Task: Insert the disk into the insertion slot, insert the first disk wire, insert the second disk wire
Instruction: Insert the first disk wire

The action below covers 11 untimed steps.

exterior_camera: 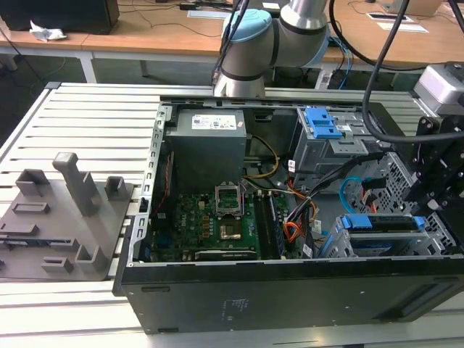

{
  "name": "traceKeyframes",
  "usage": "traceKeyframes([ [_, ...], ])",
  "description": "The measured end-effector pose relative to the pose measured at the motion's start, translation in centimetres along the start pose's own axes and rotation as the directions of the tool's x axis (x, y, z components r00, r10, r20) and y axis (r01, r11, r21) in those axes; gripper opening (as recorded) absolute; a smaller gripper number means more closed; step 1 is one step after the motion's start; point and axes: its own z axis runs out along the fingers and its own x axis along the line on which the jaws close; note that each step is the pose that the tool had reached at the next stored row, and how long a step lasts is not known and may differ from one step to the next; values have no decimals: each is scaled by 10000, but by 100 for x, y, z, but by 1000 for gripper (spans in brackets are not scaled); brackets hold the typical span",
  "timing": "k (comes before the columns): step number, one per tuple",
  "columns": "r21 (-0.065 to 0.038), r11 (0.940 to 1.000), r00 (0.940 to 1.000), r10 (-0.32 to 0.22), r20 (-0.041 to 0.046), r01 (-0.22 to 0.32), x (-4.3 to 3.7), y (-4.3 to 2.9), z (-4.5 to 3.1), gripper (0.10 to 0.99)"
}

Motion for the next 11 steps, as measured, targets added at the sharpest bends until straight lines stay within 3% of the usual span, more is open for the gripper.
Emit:
traceKeyframes([
  [6, -1, 10000, 10000, 1, -2, -1, -197, 4, 2, 302],
  [11, 0, 10000, 10000, 0, -1, 0, -293, 5, 2, 302],
])
